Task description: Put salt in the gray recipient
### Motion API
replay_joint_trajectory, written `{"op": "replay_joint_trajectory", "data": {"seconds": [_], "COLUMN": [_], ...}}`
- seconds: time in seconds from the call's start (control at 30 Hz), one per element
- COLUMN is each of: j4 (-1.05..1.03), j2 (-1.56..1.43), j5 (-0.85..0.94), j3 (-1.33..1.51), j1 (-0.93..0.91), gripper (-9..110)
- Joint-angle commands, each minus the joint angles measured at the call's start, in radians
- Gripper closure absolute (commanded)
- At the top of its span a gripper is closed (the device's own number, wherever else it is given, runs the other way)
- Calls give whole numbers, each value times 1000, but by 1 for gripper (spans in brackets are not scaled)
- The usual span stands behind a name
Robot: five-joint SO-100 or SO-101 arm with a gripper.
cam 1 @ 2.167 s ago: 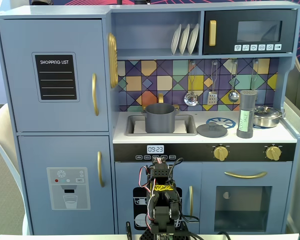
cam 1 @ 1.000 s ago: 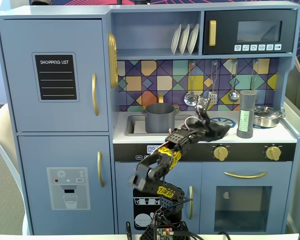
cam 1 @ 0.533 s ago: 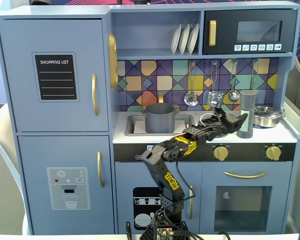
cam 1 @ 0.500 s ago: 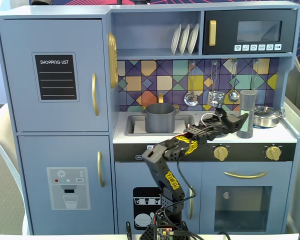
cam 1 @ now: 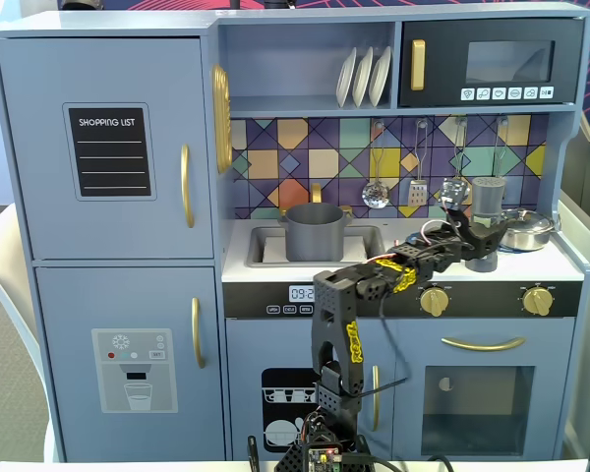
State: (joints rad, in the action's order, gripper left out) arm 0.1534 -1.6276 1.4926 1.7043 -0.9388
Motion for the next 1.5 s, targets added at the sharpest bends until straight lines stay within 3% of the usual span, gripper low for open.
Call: {"op": "replay_joint_trajectory", "data": {"seconds": [0.0, 0.2, 0.23, 0.33, 0.37, 0.57, 0.67, 0.83, 1.0, 1.2, 1.4, 1.47], "j4": [15, 12, 12, 20, 38, 95, -54, -535, -770, -948, -1054, -1037], "j2": [74, 179, 192, 222, 224, 95, -67, -360, -528, -499, -407, -380], "j5": [17, 20, 32, 60, 25, -123, -238, -632, -1124, -1767, -2286, -2381], "j3": [-175, -299, -316, -360, -367, -362, -344, -325, -261, -376, -499, -523], "j1": [6, 28, 32, 58, 63, 86, 104, 235, 479, 742, 911, 953], "gripper": [50, 55, 60, 96, 101, 101, 101, 101, 101, 101, 101, 101]}}
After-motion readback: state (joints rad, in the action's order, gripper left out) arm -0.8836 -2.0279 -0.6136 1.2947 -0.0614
